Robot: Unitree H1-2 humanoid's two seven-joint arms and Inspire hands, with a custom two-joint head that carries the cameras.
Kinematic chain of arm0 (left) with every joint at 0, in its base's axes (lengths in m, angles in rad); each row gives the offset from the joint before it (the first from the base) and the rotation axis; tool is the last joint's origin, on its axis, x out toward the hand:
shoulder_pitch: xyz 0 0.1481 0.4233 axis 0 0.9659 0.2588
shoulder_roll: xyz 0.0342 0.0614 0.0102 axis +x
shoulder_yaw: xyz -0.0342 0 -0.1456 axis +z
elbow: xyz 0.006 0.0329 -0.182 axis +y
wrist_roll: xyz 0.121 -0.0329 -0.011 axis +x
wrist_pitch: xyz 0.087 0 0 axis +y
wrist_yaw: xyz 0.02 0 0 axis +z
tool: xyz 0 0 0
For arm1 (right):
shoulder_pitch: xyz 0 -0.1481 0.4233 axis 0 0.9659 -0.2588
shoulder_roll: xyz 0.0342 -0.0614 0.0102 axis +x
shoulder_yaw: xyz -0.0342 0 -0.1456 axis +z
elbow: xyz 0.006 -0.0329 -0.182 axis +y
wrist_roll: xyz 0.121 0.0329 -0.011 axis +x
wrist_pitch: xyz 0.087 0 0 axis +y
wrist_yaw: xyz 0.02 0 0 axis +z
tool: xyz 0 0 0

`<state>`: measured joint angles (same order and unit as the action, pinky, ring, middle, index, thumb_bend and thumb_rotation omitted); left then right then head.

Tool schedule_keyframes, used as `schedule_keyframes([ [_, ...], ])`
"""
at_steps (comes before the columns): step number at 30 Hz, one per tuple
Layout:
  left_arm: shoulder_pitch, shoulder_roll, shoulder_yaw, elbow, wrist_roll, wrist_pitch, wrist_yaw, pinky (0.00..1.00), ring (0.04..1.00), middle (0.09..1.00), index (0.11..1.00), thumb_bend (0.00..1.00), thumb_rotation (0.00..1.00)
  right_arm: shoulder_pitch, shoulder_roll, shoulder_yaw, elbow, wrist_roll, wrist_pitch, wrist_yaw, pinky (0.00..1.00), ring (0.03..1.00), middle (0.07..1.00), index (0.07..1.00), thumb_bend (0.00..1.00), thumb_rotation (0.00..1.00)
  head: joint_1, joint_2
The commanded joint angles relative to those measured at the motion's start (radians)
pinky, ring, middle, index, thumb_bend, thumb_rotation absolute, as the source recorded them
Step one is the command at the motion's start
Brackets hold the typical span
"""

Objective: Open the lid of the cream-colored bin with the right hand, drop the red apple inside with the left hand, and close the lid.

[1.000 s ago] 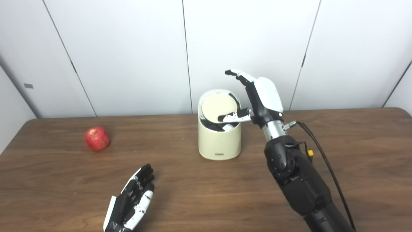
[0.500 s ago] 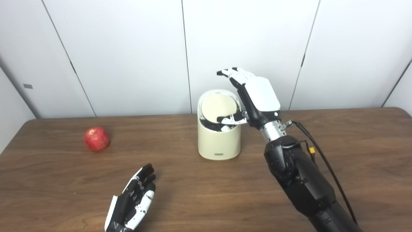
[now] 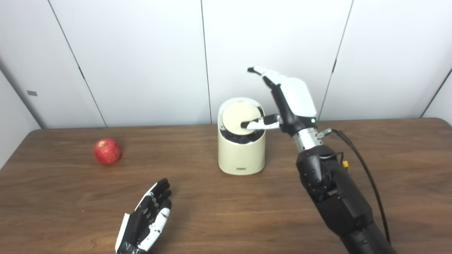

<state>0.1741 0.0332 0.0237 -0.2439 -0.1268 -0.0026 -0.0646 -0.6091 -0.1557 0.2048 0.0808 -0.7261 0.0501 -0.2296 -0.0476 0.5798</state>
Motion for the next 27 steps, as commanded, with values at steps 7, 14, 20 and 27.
schedule_keyframes([
  [7, 0.010, 0.004, -0.008, -0.032, 0.001, -0.007, -0.008, 0.92, 0.905, 0.911, 0.899, 0.28, 0.27, 0.008, -0.029, -0.072, -0.110, 0.015, 0.042, 0.016, 0.75, 0.809, 0.813, 0.814, 0.56, 0.37, -0.005, 0.002],
  [14, 0.007, 0.007, -0.007, -0.028, 0.000, -0.007, -0.009, 0.92, 0.907, 0.913, 0.902, 0.28, 0.28, 0.060, -0.051, -0.093, -0.116, 0.037, 0.033, 0.024, 0.68, 0.775, 0.784, 0.784, 0.60, 0.34, -0.005, 0.002],
  [20, 0.007, 0.007, -0.009, -0.023, 0.006, -0.014, -0.008, 0.91, 0.899, 0.903, 0.897, 0.29, 0.29, 0.076, -0.044, -0.077, -0.119, 0.024, 0.045, 0.034, 0.71, 0.809, 0.819, 0.814, 0.61, 0.39, -0.004, 0.003],
  [27, 0.004, 0.006, -0.008, -0.016, 0.004, -0.019, -0.008, 0.91, 0.900, 0.907, 0.895, 0.30, 0.31, 0.068, -0.022, -0.065, -0.125, 0.033, 0.055, 0.049, 0.69, 0.786, 0.801, 0.818, 0.63, 0.33, -0.004, 0.001],
])
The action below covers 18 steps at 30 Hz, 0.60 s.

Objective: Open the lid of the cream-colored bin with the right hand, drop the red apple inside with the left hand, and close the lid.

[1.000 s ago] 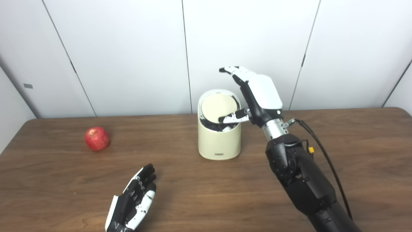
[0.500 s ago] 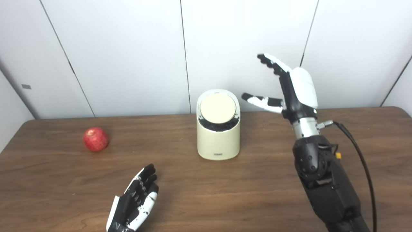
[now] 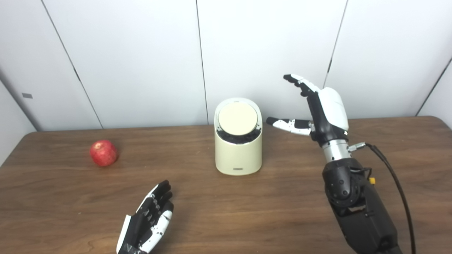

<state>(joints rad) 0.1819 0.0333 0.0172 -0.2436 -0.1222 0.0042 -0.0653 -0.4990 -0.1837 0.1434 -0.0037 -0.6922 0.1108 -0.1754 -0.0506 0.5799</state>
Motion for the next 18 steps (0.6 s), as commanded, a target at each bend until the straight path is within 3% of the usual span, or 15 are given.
schedule_keyframes([
  [1, -0.004, 0.006, -0.002, -0.017, 0.001, -0.025, -0.007, 0.91, 0.900, 0.906, 0.896, 0.30, 0.31, -0.044, 0.011, -0.002, -0.039, 0.000, -0.005, -0.005, 0.69, 0.786, 0.797, 0.816, 0.64, 0.34, -0.001, 0.001],
  [11, -0.006, 0.007, 0.000, -0.013, -0.002, -0.022, -0.008, 0.92, 0.907, 0.908, 0.899, 0.27, 0.29, -0.075, 0.056, -0.001, 0.016, 0.029, -0.019, -0.002, 0.60, 0.764, 0.818, 0.810, 0.70, 0.27, -0.007, -0.002],
  [18, -0.003, 0.004, -0.004, -0.011, 0.000, -0.027, -0.008, 0.91, 0.897, 0.899, 0.894, 0.27, 0.28, -0.139, 0.053, 0.038, 0.111, -0.035, 0.008, -0.002, 0.75, 0.816, 0.825, 0.832, 0.72, 0.34, -0.005, -0.001],
])
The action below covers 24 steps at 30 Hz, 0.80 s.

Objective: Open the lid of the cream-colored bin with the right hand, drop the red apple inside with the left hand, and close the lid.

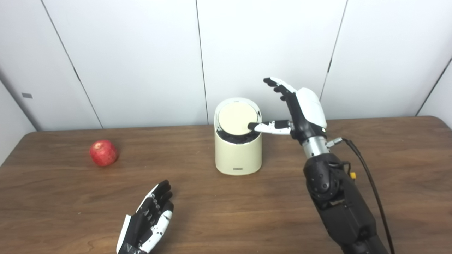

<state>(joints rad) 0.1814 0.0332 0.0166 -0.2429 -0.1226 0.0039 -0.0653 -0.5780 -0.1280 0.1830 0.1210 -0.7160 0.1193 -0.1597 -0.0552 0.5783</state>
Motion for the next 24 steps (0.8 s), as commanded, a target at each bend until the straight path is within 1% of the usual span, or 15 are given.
schedule_keyframes([
  [1, -0.002, 0.002, -0.004, -0.014, 0.000, -0.025, -0.007, 0.91, 0.897, 0.899, 0.894, 0.27, 0.27, -0.071, 0.000, -0.001, 0.006, -0.010, 0.000, -0.021, 0.75, 0.819, 0.827, 0.833, 0.73, 0.33, 0.001, 0.002],
  [7, 0.001, 0.001, -0.007, -0.023, 0.003, -0.019, -0.005, 0.91, 0.898, 0.903, 0.894, 0.28, 0.28, -0.113, 0.007, 0.002, 0.093, 0.005, -0.002, -0.024, 0.79, 0.868, 0.872, 0.863, 0.74, 0.32, 0.005, 0.004],
  [10, 0.004, 0.002, -0.007, -0.030, 0.003, -0.014, -0.004, 0.91, 0.896, 0.902, 0.895, 0.28, 0.28, -0.131, 0.009, 0.009, 0.126, 0.007, 0.007, -0.018, 0.81, 0.892, 0.898, 0.887, 0.74, 0.33, 0.005, 0.009],
  [16, 0.004, 0.001, -0.007, -0.034, 0.002, -0.012, -0.002, 0.89, 0.893, 0.895, 0.889, 0.29, 0.29, -0.159, 0.020, 0.021, 0.182, 0.019, 0.001, -0.032, 0.82, 0.901, 0.902, 0.888, 0.76, 0.31, 0.003, 0.013],
  [22, 0.006, 0.003, -0.009, -0.039, 0.006, -0.008, -0.003, 0.90, 0.896, 0.900, 0.897, 0.28, 0.29, -0.163, 0.025, 0.041, 0.200, 0.033, -0.003, -0.039, 0.81, 0.898, 0.903, 0.890, 0.76, 0.32, 0.002, 0.020],
  [24, 0.006, 0.003, -0.008, -0.043, 0.002, -0.001, -0.003, 0.91, 0.900, 0.903, 0.899, 0.28, 0.28, -0.161, 0.027, 0.046, 0.196, 0.038, -0.004, -0.037, 0.84, 0.909, 0.905, 0.890, 0.76, 0.33, 0.002, 0.022],
])
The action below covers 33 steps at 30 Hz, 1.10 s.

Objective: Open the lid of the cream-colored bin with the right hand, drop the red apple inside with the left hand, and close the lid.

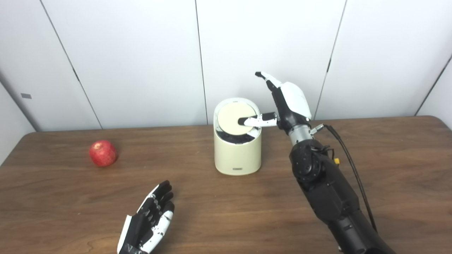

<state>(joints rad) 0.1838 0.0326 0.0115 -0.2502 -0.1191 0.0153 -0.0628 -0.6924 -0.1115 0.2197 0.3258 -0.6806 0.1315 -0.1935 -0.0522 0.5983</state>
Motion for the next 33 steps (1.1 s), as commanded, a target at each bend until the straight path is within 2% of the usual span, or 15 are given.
schedule_keyframes([
  [1, 0.004, 0.002, -0.003, -0.039, -0.002, -0.007, -0.005, 0.91, 0.900, 0.904, 0.899, 0.28, 0.28, -0.045, 0.011, 0.013, -0.012, 0.002, -0.015, -0.003, 0.84, 0.911, 0.905, 0.890, 0.76, 0.33, -0.001, 0.003],
  [6, 0.001, 0.001, -0.004, -0.041, -0.004, -0.001, -0.005, 0.92, 0.903, 0.908, 0.900, 0.28, 0.27, -0.039, 0.015, 0.027, -0.035, -0.001, 0.002, 0.012, 0.85, 0.912, 0.904, 0.892, 0.76, 0.35, 0.003, 0.008],
  [14, 0.001, -0.002, -0.005, -0.043, 0.005, -0.005, -0.001, 0.91, 0.898, 0.905, 0.895, 0.29, 0.28, -0.029, 0.000, 0.054, -0.101, -0.011, 0.054, 0.088, 0.88, 0.942, 0.924, 0.914, 0.75, 0.38, 0.009, 0.022],
  [17, 0.001, -0.001, -0.007, -0.047, 0.008, -0.004, -0.001, 0.91, 0.898, 0.905, 0.894, 0.30, 0.30, -0.033, -0.023, 0.073, -0.107, -0.042, 0.054, 0.097, 0.86, 0.930, 0.913, 0.911, 0.78, 0.33, 0.009, 0.024],
  [24, 0.003, 0.003, -0.008, -0.056, 0.009, -0.001, -0.003, 0.91, 0.901, 0.906, 0.895, 0.29, 0.32, -0.058, -0.082, 0.147, -0.098, -0.155, 0.049, 0.100, 0.87, 0.941, 0.904, 0.923, 0.96, 0.19, 0.010, 0.036],
  [29, 0.003, 0.004, -0.008, -0.060, 0.006, 0.002, -0.003, 0.91, 0.903, 0.909, 0.897, 0.30, 0.33, -0.064, -0.096, 0.162, -0.098, -0.177, 0.051, 0.102, 0.89, 0.959, 0.920, 0.927, 1.00, 0.09, 0.010, 0.042],
  [33, 0.002, 0.006, -0.007, -0.065, 0.005, 0.005, -0.005, 0.91, 0.901, 0.908, 0.896, 0.30, 0.34, -0.065, -0.099, 0.162, -0.096, -0.182, 0.050, 0.101, 0.89, 0.963, 0.921, 0.922, 1.00, 0.07, 0.009, 0.042],
])
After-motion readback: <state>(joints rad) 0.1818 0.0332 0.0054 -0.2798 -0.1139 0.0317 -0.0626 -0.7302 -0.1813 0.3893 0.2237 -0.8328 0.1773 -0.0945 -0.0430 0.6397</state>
